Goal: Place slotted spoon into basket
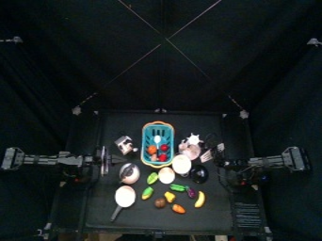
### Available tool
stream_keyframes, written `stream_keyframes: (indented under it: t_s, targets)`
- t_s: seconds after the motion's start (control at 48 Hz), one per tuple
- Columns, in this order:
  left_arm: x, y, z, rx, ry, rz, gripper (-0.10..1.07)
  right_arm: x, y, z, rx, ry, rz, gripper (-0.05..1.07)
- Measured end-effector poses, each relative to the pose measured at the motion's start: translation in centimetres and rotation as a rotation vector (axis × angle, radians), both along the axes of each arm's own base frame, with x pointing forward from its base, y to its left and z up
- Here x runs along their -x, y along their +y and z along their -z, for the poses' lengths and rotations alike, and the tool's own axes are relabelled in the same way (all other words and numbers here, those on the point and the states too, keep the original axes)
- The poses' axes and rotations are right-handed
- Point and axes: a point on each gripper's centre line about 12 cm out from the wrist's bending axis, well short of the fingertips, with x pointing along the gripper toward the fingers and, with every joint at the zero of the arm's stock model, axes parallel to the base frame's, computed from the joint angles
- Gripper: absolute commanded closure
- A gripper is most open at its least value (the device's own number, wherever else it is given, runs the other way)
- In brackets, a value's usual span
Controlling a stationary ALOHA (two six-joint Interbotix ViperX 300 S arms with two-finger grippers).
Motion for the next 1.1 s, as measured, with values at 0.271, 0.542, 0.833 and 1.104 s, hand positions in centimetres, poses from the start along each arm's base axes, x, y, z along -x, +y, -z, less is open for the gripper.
stream_keyframes:
  t_s: [0.271,0.542,0.833,1.104]
  targets:
    - [0.0,0.0,-0.1,0.0,-0.002,0.0,0.99,0.6,1.2,-0.4,-0.024,-0.008,-0.003,0.5]
    - [0.0,0.0,0.0,0.0,0.0,0.002,0.99,0.3,3.5,-1.8,-0.032,-0.035,-0.083,0.5]
    - [0.0,0.0,0.0,0.0,0.0,0.0,0.99,-3.1,7.8,-5.1,-0.016,-0.144,-0.339,0.5]
    - [0.0,0.0,0.0,0.0,0.0,0.0,0.99,-6.7,9.9,-9.3,0.123,-0.292,-0.586,0.5]
